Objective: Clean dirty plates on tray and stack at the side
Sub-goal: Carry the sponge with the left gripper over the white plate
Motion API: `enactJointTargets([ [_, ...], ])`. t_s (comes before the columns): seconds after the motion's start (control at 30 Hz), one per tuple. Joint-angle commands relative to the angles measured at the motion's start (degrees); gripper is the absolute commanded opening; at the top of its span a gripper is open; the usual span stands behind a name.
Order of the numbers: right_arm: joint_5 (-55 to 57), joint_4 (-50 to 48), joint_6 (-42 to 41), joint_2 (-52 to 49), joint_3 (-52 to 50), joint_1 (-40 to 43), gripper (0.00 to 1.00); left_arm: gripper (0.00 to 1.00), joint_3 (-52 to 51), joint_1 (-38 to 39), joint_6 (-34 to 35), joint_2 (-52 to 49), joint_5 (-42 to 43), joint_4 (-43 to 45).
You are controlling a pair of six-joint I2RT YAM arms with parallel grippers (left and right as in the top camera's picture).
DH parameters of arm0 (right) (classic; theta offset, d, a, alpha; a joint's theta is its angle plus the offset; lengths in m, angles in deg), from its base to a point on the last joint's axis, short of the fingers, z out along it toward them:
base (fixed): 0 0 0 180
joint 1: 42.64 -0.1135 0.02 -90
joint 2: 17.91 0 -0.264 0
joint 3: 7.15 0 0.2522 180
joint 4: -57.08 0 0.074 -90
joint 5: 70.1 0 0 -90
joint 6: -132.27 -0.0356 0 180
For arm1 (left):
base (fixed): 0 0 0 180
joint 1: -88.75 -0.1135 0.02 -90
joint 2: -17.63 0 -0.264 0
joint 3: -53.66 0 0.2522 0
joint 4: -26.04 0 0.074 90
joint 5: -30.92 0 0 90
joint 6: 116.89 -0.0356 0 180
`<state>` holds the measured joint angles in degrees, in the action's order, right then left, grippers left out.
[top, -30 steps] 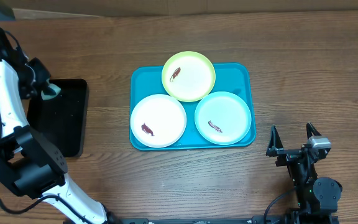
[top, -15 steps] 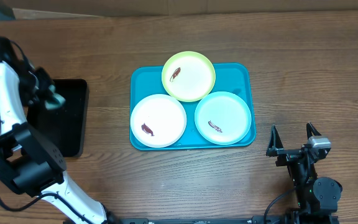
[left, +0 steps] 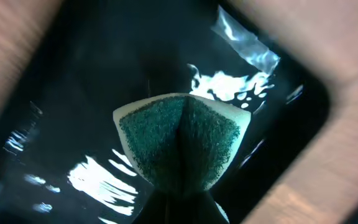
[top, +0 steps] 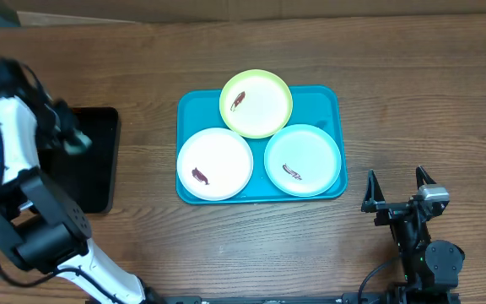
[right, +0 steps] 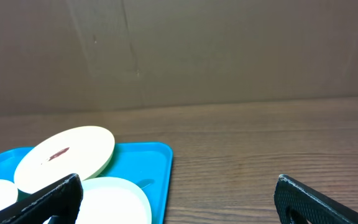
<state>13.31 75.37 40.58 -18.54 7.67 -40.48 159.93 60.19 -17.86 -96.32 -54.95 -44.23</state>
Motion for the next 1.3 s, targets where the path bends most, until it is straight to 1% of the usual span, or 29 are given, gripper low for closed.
enactJointTargets([
  [0.0,0.50,-0.26,0.04,0.46,-0.59,-0.22,1.00,0.04,-1.88,-0.79,1.31,0.07,1.62,0.57],
  [0.1,0.52,-0.26,0.04,0.46,-0.59,-0.22,1.00,0.04,1.95,-1.46,1.29,0.42,5.77,-2.40],
  [0.2,0.50,-0.26,0.04,0.46,-0.59,-0.22,1.00,0.04,10.29,-2.03,1.22,0.48,9.16,-9.07],
  [0.37,0.50,-0.26,0.04,0.46,-0.59,-0.22,1.00,0.04,27.28,-1.62,-2.16,0.50,8.59,-22.14],
  [0.43,0.50,-0.26,0.04,0.46,-0.59,-0.22,1.00,0.04,31.58,-1.42,-2.43,0.50,7.41,-24.57],
  [0.53,0.50,-0.26,0.04,0.46,-0.59,-0.22,1.00,0.04,31.80,-1.42,-2.43,0.33,4.61,-23.69],
  [0.6,0.50,-0.26,0.04,0.46,-0.59,-0.22,1.00,0.04,29.05,-1.42,-2.14,-0.07,2.67,-22.36],
  [0.67,0.52,-0.26,0.04,0.46,-0.59,-0.22,1.00,0.04,23.54,-1.42,-1.66,-0.44,2.93,-19.47],
  [0.83,0.50,-0.26,0.04,0.46,-0.59,-0.22,1.00,0.04,7.30,-1.42,2.62,-1.16,3.48,-9.01],
  [0.9,0.50,-0.26,0.04,0.46,-0.59,-0.22,1.00,0.04,4.94,-1.55,2.56,-1.16,3.39,-8.44],
  [1.0,0.44,-0.55,0.00,0.46,-0.59,-0.22,1.00,0.04,6.25,-1.55,2.32,-0.76,3.41,-10.19],
  [1.1,-1.62,-0.52,0.00,0.46,-0.59,-0.22,1.00,0.04,11.89,-1.53,2.36,0.28,4.63,-13.79],
  [1.27,-8.35,-2.21,0.00,0.46,-0.59,-0.22,1.00,0.04,28.70,-1.40,2.32,1.99,11.91,-22.08],
])
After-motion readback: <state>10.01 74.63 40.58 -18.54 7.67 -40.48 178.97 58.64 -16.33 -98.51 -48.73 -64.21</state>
